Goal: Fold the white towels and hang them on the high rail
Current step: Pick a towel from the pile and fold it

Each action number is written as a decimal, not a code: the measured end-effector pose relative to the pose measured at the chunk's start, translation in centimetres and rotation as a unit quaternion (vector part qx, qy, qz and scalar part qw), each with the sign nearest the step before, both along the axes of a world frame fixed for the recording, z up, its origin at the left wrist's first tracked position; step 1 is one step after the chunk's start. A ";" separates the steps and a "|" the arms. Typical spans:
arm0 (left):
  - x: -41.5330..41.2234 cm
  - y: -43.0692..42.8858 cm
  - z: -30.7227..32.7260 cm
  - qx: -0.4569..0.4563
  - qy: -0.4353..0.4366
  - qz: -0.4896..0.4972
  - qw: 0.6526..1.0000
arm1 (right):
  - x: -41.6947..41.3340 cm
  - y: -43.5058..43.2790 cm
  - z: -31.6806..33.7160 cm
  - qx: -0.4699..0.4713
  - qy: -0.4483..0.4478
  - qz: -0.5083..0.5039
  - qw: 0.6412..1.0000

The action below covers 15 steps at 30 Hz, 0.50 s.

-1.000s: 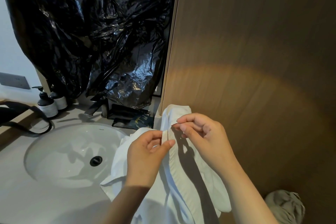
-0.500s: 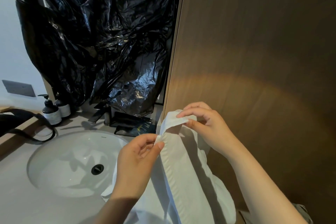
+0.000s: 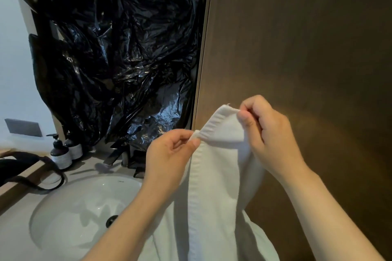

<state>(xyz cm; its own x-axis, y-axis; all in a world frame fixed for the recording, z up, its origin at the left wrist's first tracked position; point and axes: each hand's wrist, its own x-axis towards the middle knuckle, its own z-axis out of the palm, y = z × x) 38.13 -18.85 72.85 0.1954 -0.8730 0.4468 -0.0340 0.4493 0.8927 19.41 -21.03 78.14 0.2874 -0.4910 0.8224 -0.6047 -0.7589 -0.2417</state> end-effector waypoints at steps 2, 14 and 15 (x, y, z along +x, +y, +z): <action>-0.6 -1.0 2.7 -0.027 -0.008 -0.007 1.000 | -0.8 0.5 2.3 -0.028 -0.001 -0.019 0.999; -1.4 -1.5 7.2 -0.018 -0.031 -0.114 0.993 | -3.1 1.0 4.6 0.030 -0.095 -0.081 0.992; -0.9 -1.6 6.4 0.017 -0.028 -0.130 0.991 | -2.9 0.9 3.9 0.065 -0.103 -0.079 0.989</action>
<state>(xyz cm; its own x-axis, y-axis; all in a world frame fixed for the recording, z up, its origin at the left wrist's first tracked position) 37.28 -20.47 79.27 -0.0624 -0.9053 0.4202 0.0293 0.4192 0.9074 16.48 -20.18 82.02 0.0317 -0.6217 0.7826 -0.6417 -0.6130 -0.4609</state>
